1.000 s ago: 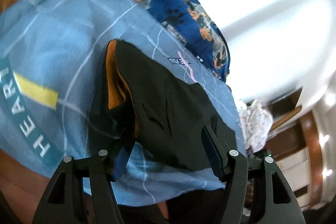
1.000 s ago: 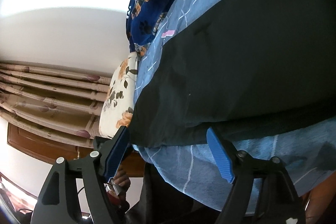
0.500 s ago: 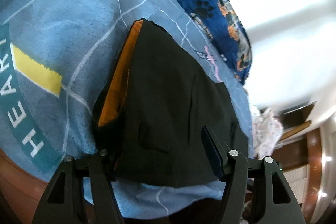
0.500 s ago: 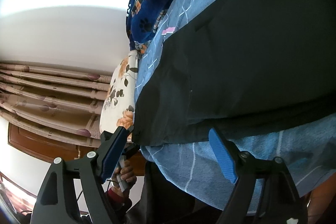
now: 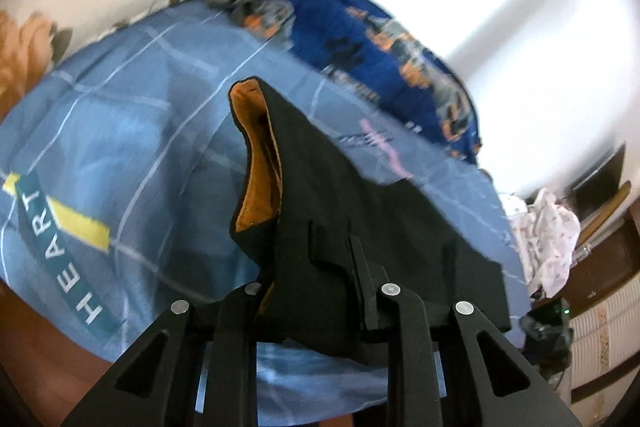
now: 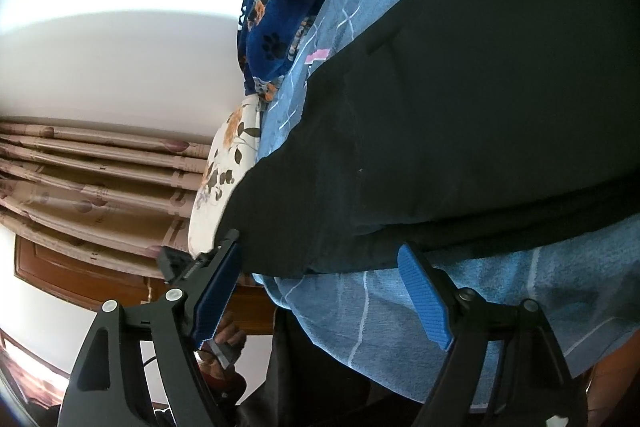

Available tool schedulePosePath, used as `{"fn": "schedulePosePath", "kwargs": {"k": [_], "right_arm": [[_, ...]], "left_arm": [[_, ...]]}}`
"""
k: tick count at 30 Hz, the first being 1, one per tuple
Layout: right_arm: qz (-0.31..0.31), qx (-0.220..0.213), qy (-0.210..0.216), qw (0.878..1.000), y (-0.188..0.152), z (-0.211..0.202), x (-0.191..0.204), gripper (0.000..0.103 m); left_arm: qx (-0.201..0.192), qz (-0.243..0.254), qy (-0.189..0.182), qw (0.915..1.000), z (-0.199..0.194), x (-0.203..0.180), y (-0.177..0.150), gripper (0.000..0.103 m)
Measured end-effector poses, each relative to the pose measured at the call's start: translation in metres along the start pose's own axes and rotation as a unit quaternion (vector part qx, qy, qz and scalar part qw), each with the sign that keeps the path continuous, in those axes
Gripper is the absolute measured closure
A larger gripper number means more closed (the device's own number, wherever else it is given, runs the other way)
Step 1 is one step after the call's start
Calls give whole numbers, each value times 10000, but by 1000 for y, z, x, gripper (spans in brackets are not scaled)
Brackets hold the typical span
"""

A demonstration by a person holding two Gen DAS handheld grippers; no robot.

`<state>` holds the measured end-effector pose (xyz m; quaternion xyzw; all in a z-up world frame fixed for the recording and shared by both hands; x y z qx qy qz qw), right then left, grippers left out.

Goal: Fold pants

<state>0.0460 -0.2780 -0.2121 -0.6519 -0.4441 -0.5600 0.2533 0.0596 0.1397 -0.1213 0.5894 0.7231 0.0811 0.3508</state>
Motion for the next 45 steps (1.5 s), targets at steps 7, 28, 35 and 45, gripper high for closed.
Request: {"fn": "schedulePosePath", "kwargs": {"k": [7,28,35,45], "right_arm": [[-1,-47,51,10000,2,0,0,24],[204,-491,1415,9885,48,3,32,18],[370,-633,1748,9819,60,0,26,15],[599,-591,1917,9778,71,-2,3,15]], "left_arm": [[-329,331,-64,9989,-14,-37,9,80],[-243,2189,-1015,9701,8,-229,-15,80],[63,2853,-951,9537,42,-267,-53,80],[426,3797,-829,9204,59,-294,-104,69]]}}
Point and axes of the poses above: each gripper's, at about its wrist camera, not at the fingertips, and z roughly the way its jaws point, x to its left, y to its top, the point moved 1 cm from there along z, roughly the way its jaws point, and after that the axes turned 11 degrees about y, right-handed, at the moved point
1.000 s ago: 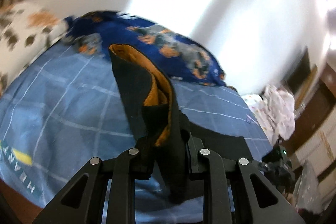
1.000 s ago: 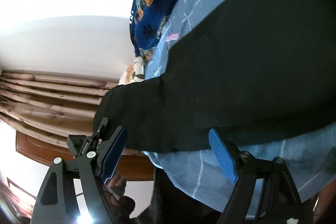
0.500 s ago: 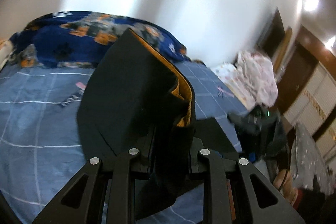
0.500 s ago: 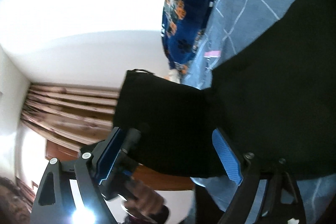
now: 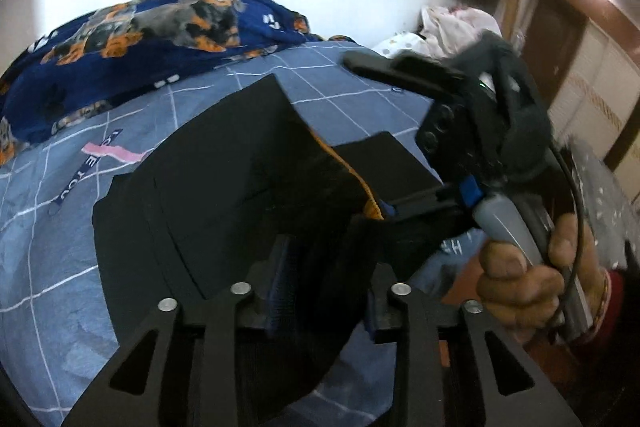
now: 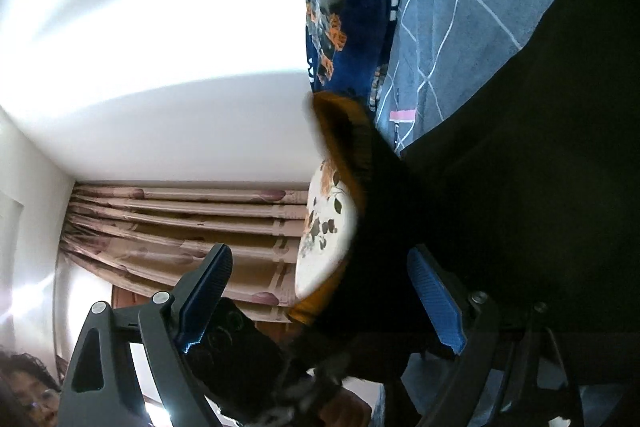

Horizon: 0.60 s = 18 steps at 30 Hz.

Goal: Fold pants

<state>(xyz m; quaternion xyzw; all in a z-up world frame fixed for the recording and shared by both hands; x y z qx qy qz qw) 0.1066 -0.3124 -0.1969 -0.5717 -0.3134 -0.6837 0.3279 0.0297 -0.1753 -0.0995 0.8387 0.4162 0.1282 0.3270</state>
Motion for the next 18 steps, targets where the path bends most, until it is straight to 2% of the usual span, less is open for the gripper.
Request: {"fn": "schedulePosePath", "kwargs": {"k": [3,5,8,12,15,17,18], "right_arm": [[-5,3,-163,9999,1,-3,-5,15],[23,-2,-332,9994,2,-4,-10,15],[66,55,-540,9985,2,-4,-16,15],[-23,159,-833,9964,0,-1,-19,19],[-72,161,-1101,9938,1,-2,-21,41],[-144,197,-1354,9905,1,-3,-23,69],[-150,203,-1480,9887,1,-4,-25,75]], "left_arm": [[-79,73,-216,9997,-9,-6,-2,62],[-206,76,-201,9996,-20,-5,-3,53],[-437,-82,-74,9990,-37,9,-2,45],[-498,-537,181,9971,-54,45,-11,42],[-453,-973,385,9935,-59,76,-23,38],[-377,-1315,478,9895,-60,97,-34,38],[-334,-1480,538,9870,-58,107,-41,38]]}}
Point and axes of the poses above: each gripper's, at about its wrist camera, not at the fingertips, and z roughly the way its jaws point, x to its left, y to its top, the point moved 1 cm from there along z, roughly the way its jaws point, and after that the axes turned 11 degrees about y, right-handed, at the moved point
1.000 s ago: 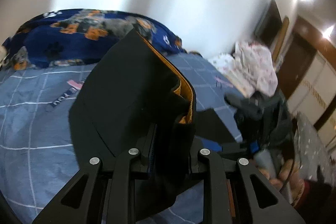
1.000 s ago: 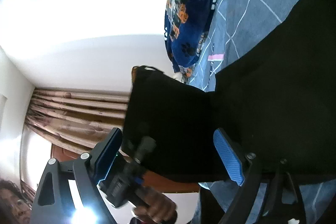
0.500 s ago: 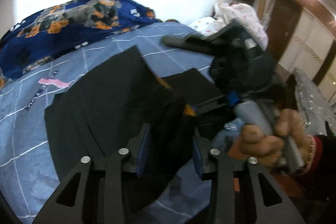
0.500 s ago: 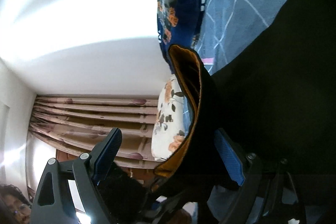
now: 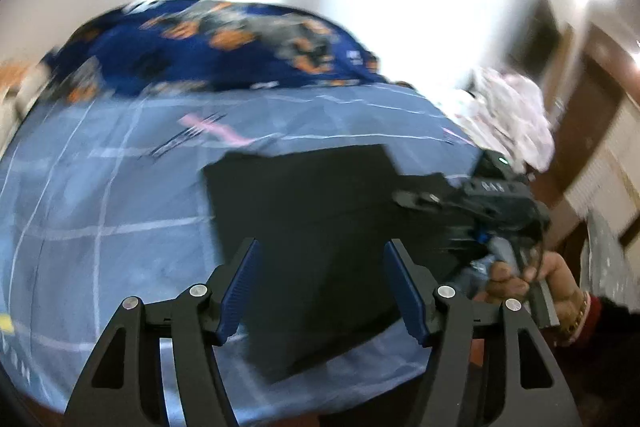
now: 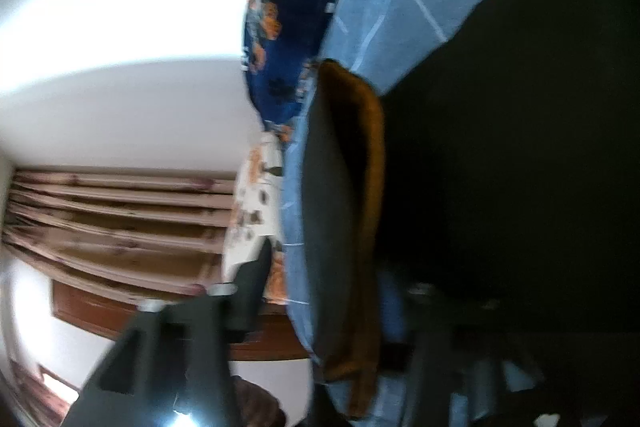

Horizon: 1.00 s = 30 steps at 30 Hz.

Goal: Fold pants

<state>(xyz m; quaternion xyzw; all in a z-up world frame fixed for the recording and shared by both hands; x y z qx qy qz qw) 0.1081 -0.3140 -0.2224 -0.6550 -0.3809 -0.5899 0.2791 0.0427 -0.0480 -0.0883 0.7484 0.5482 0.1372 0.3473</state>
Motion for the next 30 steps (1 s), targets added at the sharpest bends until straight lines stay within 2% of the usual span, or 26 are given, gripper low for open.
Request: {"fn": "schedulePosePath", "kwargs": {"k": [1,2,6,11,17,22,26,30], "right_arm": [[23,-13,-94,10000,0,0,-3,83],[39,-44,-164,9998,0,-2,-5,87],[-97,-92,-289,9995,-3,-7,-1,89],[-280,-358,-209,9987,5,-32,19,90],[-373,-891,-256,9950,13,-90,29,90],[-127,-1350,-328,9902,16,-134,9,90],[50,-1605,-295,9866,17,-155,-5,90],[98,-1673,-297,9854,19,-163,-12,90]], "left_arm": [[37,-150,69,9999,1,10,-3,38],[90,-347,146,9993,3,22,-7,38],[220,-776,246,9964,6,46,-18,38],[255,-964,233,9947,6,55,-21,38],[342,-746,198,9964,11,42,-20,38],[432,-460,162,9979,18,27,-19,38],[506,-281,149,9982,24,17,-16,38],[531,-197,121,9983,28,10,-13,37]]}}
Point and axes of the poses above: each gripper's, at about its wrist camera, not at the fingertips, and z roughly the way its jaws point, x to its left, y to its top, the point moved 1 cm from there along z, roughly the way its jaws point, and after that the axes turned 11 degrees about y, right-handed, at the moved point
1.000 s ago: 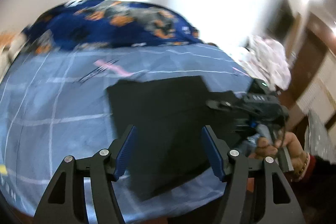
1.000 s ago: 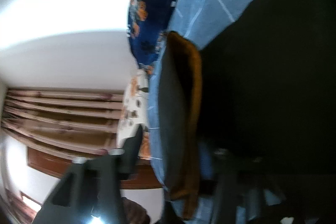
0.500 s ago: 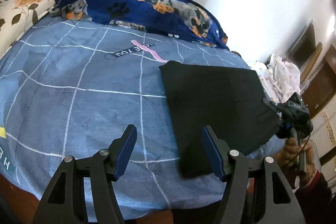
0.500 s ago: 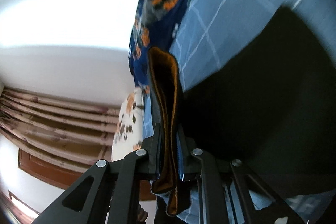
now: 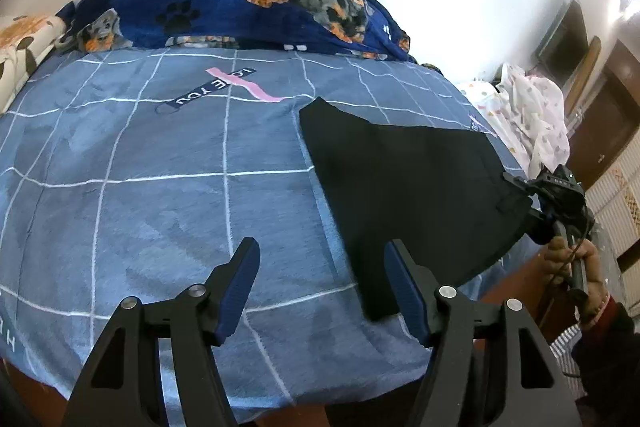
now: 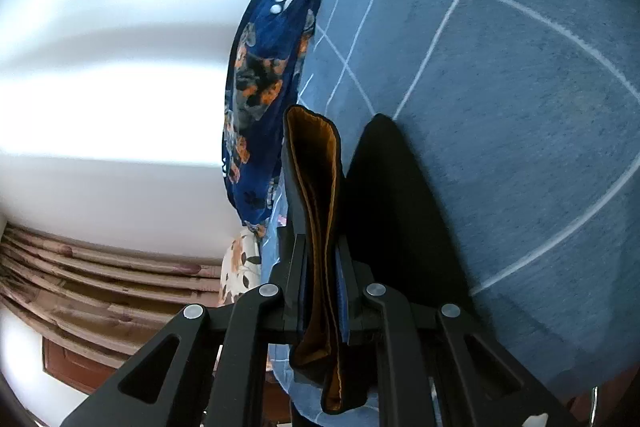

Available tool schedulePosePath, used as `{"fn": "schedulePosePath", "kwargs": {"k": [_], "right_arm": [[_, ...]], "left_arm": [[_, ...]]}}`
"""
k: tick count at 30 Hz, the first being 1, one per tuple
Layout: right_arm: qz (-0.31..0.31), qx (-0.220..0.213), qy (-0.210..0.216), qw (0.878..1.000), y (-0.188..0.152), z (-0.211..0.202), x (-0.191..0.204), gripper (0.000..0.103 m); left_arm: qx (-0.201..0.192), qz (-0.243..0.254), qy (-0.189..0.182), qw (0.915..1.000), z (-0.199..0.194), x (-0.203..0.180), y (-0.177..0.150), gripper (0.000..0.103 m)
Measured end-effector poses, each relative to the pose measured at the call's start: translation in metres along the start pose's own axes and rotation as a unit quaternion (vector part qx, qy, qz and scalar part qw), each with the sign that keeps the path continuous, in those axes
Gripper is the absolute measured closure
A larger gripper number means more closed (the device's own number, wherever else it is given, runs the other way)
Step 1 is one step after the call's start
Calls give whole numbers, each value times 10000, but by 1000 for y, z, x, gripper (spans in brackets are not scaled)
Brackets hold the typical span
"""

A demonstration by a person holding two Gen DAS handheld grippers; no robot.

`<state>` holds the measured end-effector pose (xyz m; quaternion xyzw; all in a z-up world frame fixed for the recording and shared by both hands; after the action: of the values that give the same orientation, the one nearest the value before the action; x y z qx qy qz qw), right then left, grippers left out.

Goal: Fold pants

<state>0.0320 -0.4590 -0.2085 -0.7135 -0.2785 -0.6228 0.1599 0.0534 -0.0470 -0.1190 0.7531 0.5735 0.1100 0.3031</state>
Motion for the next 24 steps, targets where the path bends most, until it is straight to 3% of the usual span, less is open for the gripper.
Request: {"fn": "schedulePosePath", "kwargs": {"k": [10,14,15,16,17,18,20,24], "right_arm": [[-10,-481,-331,9983,21,-34,-19,91],[-132,-673,151,9975,23,-59,11,91],[-161,-584,347,9976,19,-60,19,89],[-133,-348,613,9974,12,-58,26,77],[-78,-120,715,9973,5,-55,30,57],[-49,36,675,9977,-4,-51,32,49],[-29,277,552,9981,-20,-45,29,47],[198,359,230,9989,-31,-38,5,47]], "left_arm": [[136,163,-128,9997,13,-16,4,37],[144,190,-172,9996,15,-17,5,37],[146,170,-190,9996,15,-17,5,37],[149,144,-208,9996,16,-16,6,36],[157,102,-234,9995,17,-15,6,35],[168,63,-260,9995,18,-15,6,35],[230,4,-305,9993,20,-14,5,35],[262,43,-306,9992,20,-15,3,35]]}}
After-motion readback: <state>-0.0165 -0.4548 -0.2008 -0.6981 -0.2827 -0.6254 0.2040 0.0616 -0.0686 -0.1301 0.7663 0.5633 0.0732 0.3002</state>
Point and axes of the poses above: each gripper's, at about its wrist camera, not at the fingertips, and z roughly the way its jaws point, x to its left, y to its top, the point moved 1 cm from there along z, roughly the way its jaws point, and after that the axes turned 11 degrees about y, right-handed, at the moved point
